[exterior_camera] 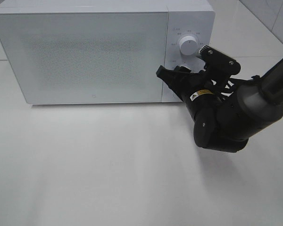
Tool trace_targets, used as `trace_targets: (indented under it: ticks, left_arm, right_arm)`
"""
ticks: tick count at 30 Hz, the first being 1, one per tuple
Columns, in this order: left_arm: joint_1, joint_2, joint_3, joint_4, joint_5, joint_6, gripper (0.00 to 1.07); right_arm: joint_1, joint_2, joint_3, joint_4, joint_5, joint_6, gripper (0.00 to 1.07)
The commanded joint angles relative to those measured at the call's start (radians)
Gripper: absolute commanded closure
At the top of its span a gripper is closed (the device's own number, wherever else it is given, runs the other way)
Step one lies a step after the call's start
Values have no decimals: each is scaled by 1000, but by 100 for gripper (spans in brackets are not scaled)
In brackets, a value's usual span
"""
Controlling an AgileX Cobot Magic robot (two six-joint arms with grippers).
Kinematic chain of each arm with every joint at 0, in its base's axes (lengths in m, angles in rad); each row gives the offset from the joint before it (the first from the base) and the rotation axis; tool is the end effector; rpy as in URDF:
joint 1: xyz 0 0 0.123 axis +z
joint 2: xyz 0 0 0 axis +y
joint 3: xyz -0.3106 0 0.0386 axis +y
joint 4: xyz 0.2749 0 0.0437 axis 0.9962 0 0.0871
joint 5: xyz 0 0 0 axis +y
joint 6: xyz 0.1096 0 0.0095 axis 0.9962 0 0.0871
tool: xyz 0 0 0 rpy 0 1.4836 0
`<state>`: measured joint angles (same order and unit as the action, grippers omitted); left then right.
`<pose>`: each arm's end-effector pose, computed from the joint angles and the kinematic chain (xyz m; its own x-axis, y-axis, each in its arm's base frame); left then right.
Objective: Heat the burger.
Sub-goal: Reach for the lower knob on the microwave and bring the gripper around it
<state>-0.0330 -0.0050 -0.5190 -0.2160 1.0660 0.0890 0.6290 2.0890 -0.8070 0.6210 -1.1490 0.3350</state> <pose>0.0022 -0.0207 0.2889 -0.4333 -0.0021 -0.9012 0.1944 0.9762 -0.0958 0.3578 0.1881 0.1106 -0.1265 0.5169 -0.8467 0.0007 0.8536 0.5210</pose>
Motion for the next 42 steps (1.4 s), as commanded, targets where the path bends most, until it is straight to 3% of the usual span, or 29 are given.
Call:
trace_targets:
  ticks: [1, 5, 16, 34, 42]
  left_arm:
    - [3, -17, 2, -3, -7, 1, 7]
    - [3, -17, 2, -3, -7, 1, 7]
    - [3, -17, 2, -3, -7, 1, 7]
    - [3, -17, 2, -3, -7, 1, 7]
    - [3, -17, 2, -3, -7, 1, 7]
  right_arm:
    - [5, -17, -17, -98, -197, 147, 100]
    - [5, -17, -17, -112, -229, 412, 100]
    - [5, -17, -17, -111, -283, 804, 100]
    - [5, -17, -17, -83, -283, 1097, 100]
    - [5, -17, -17, -82, -283, 1104, 100]
